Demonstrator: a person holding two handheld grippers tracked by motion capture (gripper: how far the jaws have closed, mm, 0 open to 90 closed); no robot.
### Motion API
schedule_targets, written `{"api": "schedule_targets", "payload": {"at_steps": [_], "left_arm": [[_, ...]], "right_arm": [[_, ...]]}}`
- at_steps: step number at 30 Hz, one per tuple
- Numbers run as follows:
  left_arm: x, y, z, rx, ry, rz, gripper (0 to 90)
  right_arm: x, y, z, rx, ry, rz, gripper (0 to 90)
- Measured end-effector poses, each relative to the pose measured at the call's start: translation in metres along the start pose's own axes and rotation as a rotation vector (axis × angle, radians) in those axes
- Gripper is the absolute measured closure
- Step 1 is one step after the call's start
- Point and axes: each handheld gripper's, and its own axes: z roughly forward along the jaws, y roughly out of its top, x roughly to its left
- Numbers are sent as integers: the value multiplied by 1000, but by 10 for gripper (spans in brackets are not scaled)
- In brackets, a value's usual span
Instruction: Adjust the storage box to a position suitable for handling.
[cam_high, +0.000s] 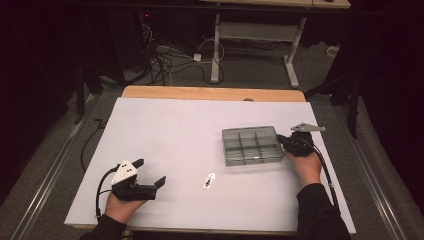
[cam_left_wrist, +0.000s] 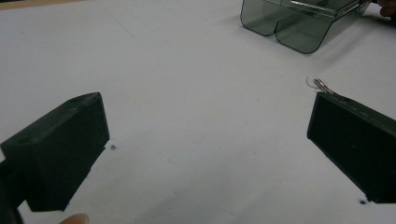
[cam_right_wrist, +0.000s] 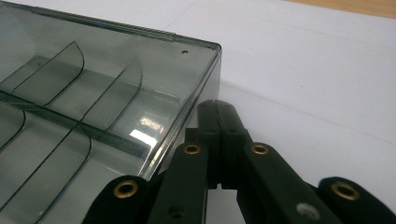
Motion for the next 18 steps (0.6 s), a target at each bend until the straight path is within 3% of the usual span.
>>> {"api": "schedule_targets", "payload": {"at_steps": [18], "left_arm": [[0,1,-1,-5,-2,2,0]], "right_arm": [[42,10,15,15,59,-76,900]]}}
